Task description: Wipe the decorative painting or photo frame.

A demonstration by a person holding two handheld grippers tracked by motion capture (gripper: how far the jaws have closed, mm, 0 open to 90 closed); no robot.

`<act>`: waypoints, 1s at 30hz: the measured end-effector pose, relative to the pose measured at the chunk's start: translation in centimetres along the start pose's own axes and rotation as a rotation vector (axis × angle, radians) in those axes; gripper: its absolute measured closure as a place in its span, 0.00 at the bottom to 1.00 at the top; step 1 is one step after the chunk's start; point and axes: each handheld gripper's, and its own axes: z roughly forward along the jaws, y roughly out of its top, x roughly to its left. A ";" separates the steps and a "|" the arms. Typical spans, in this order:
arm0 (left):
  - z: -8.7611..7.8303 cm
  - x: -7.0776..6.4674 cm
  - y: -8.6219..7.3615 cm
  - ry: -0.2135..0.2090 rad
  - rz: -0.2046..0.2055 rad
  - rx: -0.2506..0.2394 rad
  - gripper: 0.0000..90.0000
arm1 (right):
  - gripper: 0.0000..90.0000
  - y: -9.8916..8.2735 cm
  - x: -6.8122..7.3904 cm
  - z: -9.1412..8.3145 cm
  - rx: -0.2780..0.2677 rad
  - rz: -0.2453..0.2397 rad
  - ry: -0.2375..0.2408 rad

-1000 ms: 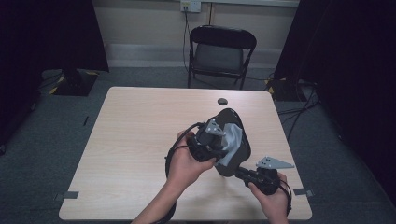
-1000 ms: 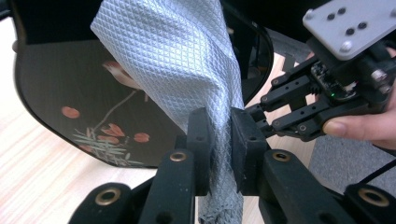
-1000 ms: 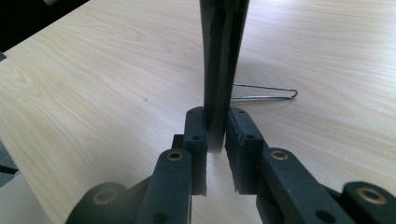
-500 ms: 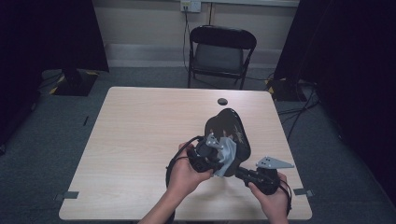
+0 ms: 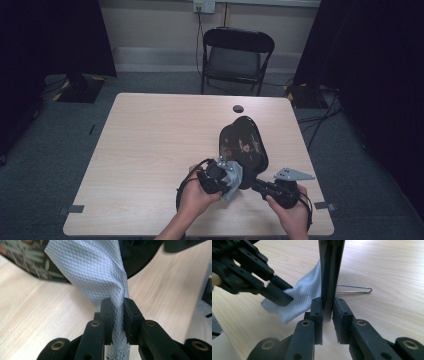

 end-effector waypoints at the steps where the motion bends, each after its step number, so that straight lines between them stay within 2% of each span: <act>1: 0.3 0.1 -0.2 -0.001 -0.006 0.007 0.88 | 0.88 0.0 0.0 0.0 0.000 0.000 0.001; 8: 1.6 0.7 -1.3 -0.004 -0.031 0.049 0.88 | 0.88 0.0 0.0 0.0 0.002 -0.002 0.002; 17: 2.1 1.0 -2.1 -0.016 -0.047 0.056 0.88 | 0.87 0.0 -0.1 0.0 0.002 -0.004 0.005; 22: 0.8 1.1 -1.7 -0.005 -0.043 0.050 0.88 | 0.84 -0.1 -0.1 0.0 0.006 0.000 0.006; 27: -1.8 0.8 -0.2 -0.001 -0.018 -0.002 0.88 | 0.83 -0.2 -0.2 0.0 0.010 0.001 0.013; 30: -3.7 0.2 1.2 0.008 0.015 -0.039 0.88 | 0.83 -0.4 -0.2 0.1 0.017 0.003 0.015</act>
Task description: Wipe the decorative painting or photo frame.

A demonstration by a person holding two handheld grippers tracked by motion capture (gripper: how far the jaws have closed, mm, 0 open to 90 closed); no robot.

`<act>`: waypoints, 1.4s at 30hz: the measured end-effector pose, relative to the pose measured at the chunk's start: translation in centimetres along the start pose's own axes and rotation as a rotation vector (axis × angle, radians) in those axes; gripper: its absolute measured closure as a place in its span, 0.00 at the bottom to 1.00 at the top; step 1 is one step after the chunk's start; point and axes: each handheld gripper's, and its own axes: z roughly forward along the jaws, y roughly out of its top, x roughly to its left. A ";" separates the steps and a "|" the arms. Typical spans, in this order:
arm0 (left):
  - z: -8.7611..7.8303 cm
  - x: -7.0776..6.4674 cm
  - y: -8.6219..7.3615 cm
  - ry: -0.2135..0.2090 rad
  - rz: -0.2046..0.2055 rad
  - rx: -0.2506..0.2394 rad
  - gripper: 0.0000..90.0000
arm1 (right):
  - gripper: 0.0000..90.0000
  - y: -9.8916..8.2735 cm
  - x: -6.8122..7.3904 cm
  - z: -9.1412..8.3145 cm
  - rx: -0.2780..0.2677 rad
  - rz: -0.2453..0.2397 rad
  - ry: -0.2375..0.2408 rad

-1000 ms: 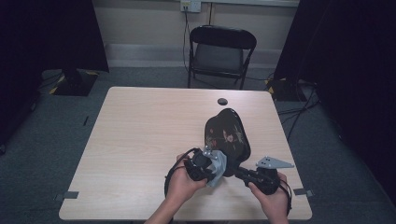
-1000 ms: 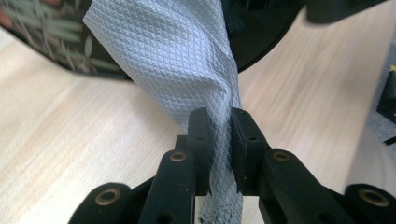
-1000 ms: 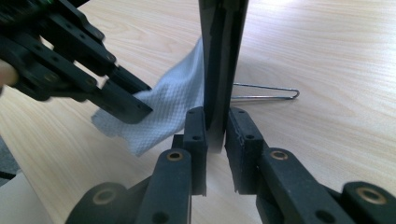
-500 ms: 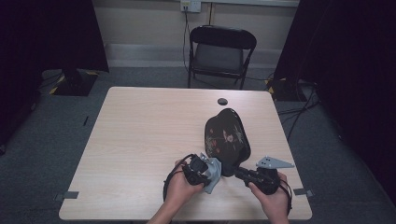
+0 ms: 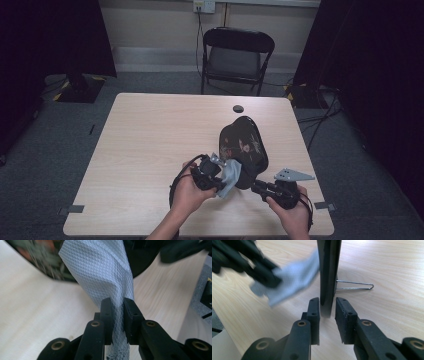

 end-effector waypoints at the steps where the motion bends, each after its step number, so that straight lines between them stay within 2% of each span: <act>1: -0.7 -0.2 0.6 0.002 0.011 -0.014 0.88 | 0.84 0.0 0.0 0.0 0.001 0.000 -0.001; 2: -1.2 -0.6 1.1 -0.001 0.015 -0.035 0.88 | 0.84 0.0 0.0 0.0 0.002 0.000 -0.001; 8: -4.2 -2.4 4.2 0.003 0.092 -0.095 0.88 | 0.87 0.0 0.1 0.1 0.001 0.001 -0.004; 11: -4.7 -2.9 5.0 0.007 0.111 -0.104 0.88 | 0.88 0.0 0.1 0.1 0.002 -0.002 -0.007; 14: -4.5 -3.2 5.3 0.002 0.121 -0.104 0.88 | 0.88 0.0 0.2 0.2 0.003 -0.007 -0.007; 22: -3.4 -3.3 4.8 -0.017 0.118 -0.097 0.88 | 0.88 0.1 0.2 0.2 0.008 -0.014 -0.009; 27: -2.7 -3.1 4.0 -0.013 0.114 -0.075 0.88 | 0.88 0.1 0.2 0.2 0.009 -0.016 -0.006; 42: 1.3 -1.6 0.5 -0.021 0.045 0.001 0.88 | 0.88 0.0 0.2 0.1 0.006 -0.018 -0.003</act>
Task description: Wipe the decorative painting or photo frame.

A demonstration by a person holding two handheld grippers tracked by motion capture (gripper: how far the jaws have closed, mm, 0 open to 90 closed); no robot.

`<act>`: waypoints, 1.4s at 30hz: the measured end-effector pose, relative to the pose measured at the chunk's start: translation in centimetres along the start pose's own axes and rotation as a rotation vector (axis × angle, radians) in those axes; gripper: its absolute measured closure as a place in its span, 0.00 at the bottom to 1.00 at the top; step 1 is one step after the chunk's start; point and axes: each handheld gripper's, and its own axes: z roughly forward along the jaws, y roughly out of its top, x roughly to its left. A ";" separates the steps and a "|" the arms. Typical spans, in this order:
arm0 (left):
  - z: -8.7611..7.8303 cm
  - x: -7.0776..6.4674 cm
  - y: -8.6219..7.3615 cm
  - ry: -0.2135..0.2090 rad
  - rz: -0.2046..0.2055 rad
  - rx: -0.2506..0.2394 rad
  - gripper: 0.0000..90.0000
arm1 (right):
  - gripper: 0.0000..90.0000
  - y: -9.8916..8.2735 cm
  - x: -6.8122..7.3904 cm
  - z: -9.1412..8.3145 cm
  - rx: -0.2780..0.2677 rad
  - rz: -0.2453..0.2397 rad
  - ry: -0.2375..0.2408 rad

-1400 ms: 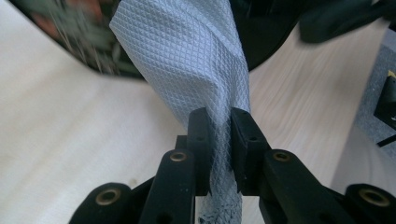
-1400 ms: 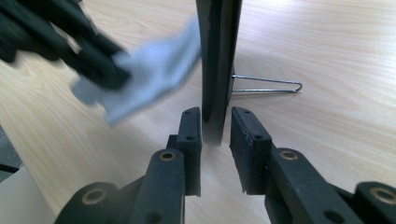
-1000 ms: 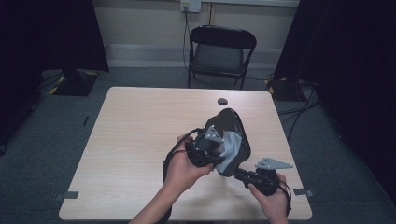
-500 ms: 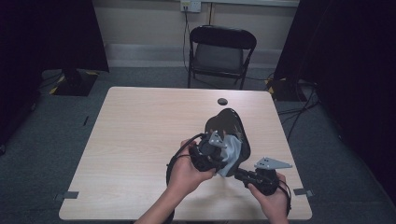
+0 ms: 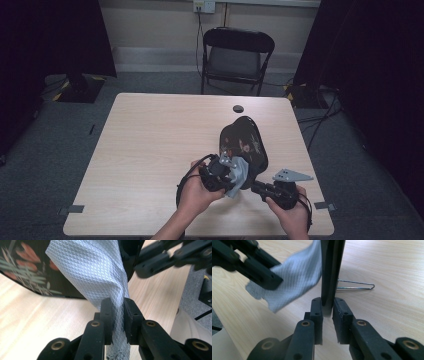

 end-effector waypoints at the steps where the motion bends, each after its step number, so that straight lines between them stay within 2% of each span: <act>1: 0.3 0.1 -0.2 -0.002 -0.003 0.006 0.88 | 0.88 0.0 0.0 0.0 0.001 0.003 0.000; 7: 1.8 0.7 -1.7 -0.005 -0.030 0.037 0.88 | 0.88 -0.1 -0.1 -0.3 -0.007 0.009 0.001; 15: 3.3 1.1 -2.7 -0.018 -0.065 0.076 0.88 | 0.87 -0.3 -0.1 -0.8 -0.012 0.009 -0.004; 21: 4.0 1.5 -3.5 -0.019 -0.073 0.111 0.88 | 0.88 -0.5 -0.2 -1.1 -0.015 0.015 -0.008; 27: 4.4 1.4 -4.1 -0.033 -0.101 0.108 0.88 | 0.87 -0.6 -0.3 -1.3 -0.015 0.020 -0.013; 29: 4.1 1.5 -4.0 -0.033 -0.093 0.111 0.88 | 0.87 -0.6 -0.4 -1.4 -0.015 0.022 -0.015; 33: 2.5 1.3 -3.3 -0.032 -0.086 0.062 0.88 | 0.87 -0.7 -0.5 -1.3 -0.010 0.022 -0.012; 42: -3.0 -0.4 1.4 -0.013 0.008 -0.063 0.88 | 0.89 -0.8 -0.7 -1.0 0.000 0.028 -0.001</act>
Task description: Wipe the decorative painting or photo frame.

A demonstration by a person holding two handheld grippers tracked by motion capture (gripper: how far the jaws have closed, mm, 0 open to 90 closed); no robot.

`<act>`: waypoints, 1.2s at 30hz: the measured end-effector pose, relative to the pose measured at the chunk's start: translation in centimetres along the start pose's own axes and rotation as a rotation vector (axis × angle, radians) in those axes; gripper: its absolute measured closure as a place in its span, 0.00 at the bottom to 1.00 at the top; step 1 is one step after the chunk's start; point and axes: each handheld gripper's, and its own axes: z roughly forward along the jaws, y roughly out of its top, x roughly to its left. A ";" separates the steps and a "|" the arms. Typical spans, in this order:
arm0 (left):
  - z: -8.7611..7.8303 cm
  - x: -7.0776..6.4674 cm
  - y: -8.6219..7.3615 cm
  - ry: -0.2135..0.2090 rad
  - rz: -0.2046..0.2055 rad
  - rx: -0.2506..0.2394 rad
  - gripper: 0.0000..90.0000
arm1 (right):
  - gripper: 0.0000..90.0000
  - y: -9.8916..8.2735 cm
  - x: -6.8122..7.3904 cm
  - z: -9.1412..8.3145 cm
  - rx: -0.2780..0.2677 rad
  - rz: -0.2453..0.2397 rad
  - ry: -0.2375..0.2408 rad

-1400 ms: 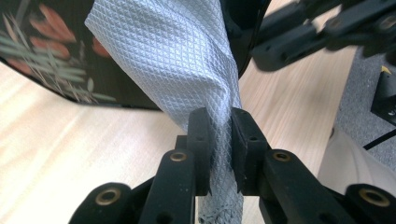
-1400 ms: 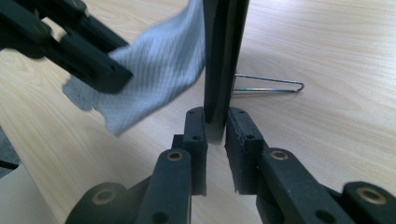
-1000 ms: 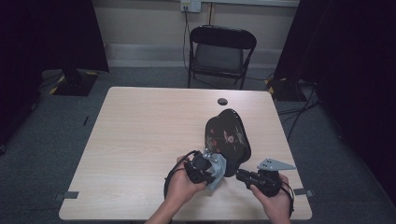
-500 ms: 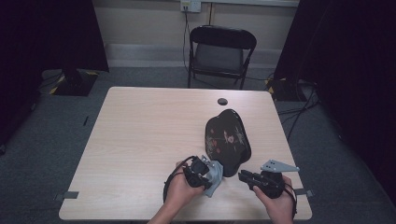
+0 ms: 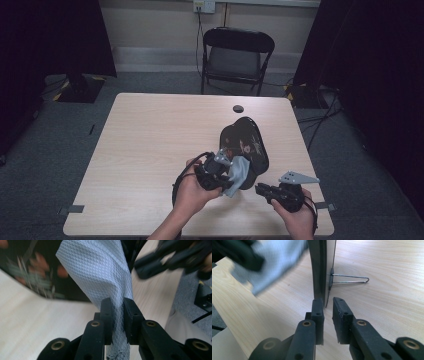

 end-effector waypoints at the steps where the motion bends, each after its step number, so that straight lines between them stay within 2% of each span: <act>1: -0.5 -0.2 0.6 0.003 0.008 -0.016 0.88 | 0.89 0.0 0.0 0.0 -0.001 0.000 0.000; 3: -1.6 -0.8 1.8 0.013 0.040 -0.028 0.88 | 0.89 0.0 0.0 0.0 -0.001 -0.003 -0.004; 7: -3.5 -1.8 3.8 0.022 0.077 -0.083 0.88 | 0.90 -0.1 -0.1 0.3 0.011 -0.004 -0.004; 9: -3.7 -2.2 4.3 0.008 0.090 -0.098 0.88 | 0.90 -0.1 0.0 0.4 0.012 -0.007 -0.005; 11: -3.4 -2.4 4.3 0.008 0.100 -0.083 0.88 | 0.91 -0.1 0.0 0.4 0.006 -0.011 0.001; 24: 0.5 -2.0 0.8 -0.031 0.068 0.004 0.88 | 0.92 0.0 0.0 0.4 0.015 -0.023 -0.008; 36: 3.5 -1.0 -2.5 -0.040 0.004 0.061 0.88 | 0.91 0.0 -0.1 0.3 0.005 -0.019 -0.012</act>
